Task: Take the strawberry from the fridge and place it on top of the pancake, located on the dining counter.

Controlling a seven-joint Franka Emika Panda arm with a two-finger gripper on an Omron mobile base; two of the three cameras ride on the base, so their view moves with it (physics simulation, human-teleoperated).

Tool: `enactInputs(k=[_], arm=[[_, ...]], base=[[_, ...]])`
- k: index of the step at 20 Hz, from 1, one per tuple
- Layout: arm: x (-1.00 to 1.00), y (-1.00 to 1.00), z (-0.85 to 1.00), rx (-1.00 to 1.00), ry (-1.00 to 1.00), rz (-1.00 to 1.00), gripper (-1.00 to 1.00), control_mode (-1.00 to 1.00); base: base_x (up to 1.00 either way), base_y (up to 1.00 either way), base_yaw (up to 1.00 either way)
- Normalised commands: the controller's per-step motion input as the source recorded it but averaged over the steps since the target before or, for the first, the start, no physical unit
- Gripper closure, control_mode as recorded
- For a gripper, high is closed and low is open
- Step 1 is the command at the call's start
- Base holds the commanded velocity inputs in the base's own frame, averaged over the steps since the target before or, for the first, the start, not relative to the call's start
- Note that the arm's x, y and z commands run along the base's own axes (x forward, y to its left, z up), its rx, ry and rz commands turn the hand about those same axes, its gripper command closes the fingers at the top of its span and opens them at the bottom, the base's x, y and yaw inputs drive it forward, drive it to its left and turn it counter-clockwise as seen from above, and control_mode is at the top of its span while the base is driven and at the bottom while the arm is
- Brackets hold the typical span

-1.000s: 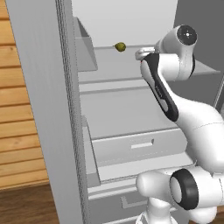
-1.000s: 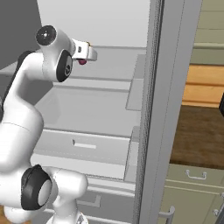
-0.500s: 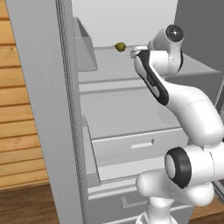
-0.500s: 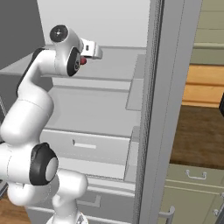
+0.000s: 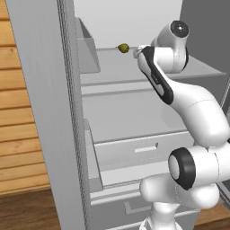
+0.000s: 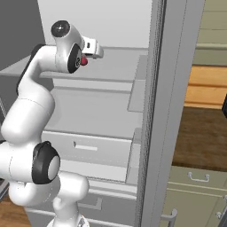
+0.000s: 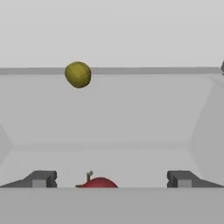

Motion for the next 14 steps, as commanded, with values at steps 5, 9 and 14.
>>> enactInputs(k=[5,9,14], arm=[[0.0,0.09,0.0,0.0,0.06,0.01,-1.0,-1.0],[0.0,0.0,0.0,0.0,0.04,0.02,-1.0,-1.0],[0.0,0.0,-0.07,0.0,0.0,0.01,-1.0,-1.0]], base=[[0.0,0.0,0.0],[0.0,0.0,0.0],[0.0,0.0,0.0]])
